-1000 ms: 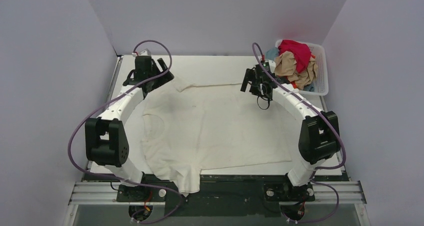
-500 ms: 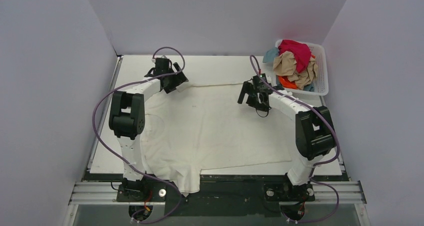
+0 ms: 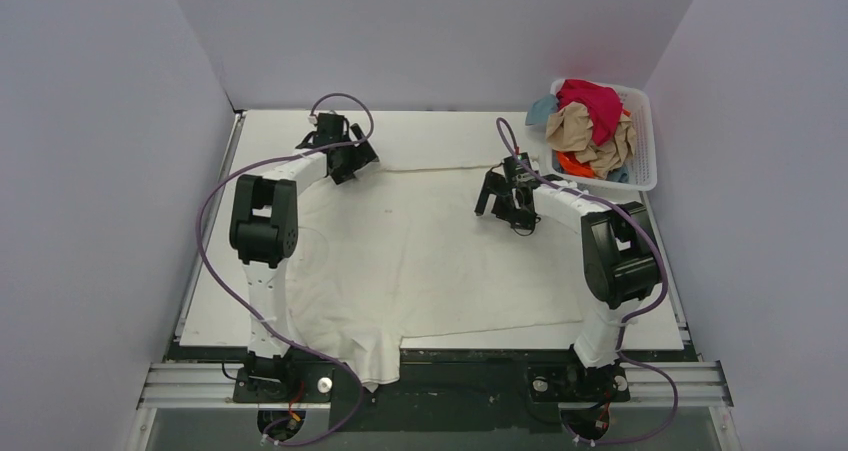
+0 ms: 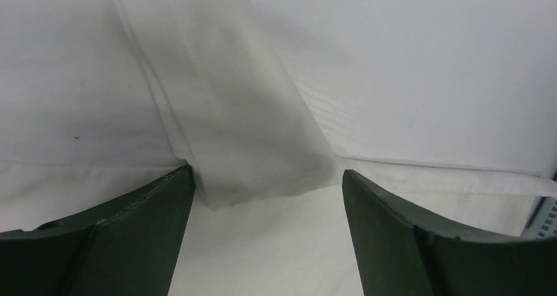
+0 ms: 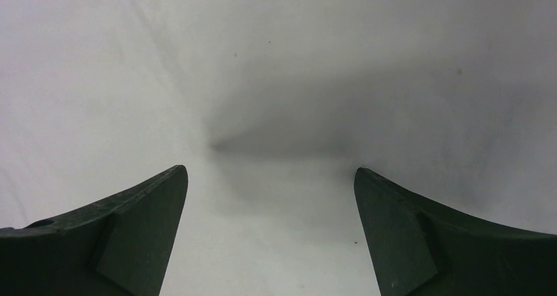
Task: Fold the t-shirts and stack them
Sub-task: Flatten out the tshirt
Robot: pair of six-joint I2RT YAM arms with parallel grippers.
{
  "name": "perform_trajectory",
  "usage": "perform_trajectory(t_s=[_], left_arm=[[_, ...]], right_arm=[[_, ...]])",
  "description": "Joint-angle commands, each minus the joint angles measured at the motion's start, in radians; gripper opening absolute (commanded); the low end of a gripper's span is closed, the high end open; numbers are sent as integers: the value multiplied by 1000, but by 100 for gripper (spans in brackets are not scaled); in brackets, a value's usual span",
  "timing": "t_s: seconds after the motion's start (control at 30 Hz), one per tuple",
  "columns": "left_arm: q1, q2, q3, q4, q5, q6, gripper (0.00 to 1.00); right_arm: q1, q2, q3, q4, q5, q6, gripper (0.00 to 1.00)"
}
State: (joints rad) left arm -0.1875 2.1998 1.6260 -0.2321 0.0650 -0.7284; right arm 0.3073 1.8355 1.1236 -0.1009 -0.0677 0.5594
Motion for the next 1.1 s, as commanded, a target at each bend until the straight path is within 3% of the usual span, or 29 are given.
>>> perform_trajectory(t_s=[0.0,0.4,0.53,0.7,0.77,0.83,1.07], left_arm=[[0,45,79,43,35,-7,92],[-6,153,244,230,167,-96,93],[-12,323,533,157,205,-116,93],[-35,587,998,121,116,-105,93],[-30,622,1071,115,104,-83,93],[-21,563,1016,107,124,-37,93],[-28,78,402,98,4,89,93]], right_arm=[[-7,19,-13,-17,-1,-12,93],[-15,56,7,-22,-11,-24,92],[-31,59,20,-23,-14,-29,93],[-38,73,48,-29,-29,-25,92],[-40,67,58,-33,-34,-24,92],[-40,53,56,-35,-32,-30,92],[-40,54,52,-49,-26,-44,92]])
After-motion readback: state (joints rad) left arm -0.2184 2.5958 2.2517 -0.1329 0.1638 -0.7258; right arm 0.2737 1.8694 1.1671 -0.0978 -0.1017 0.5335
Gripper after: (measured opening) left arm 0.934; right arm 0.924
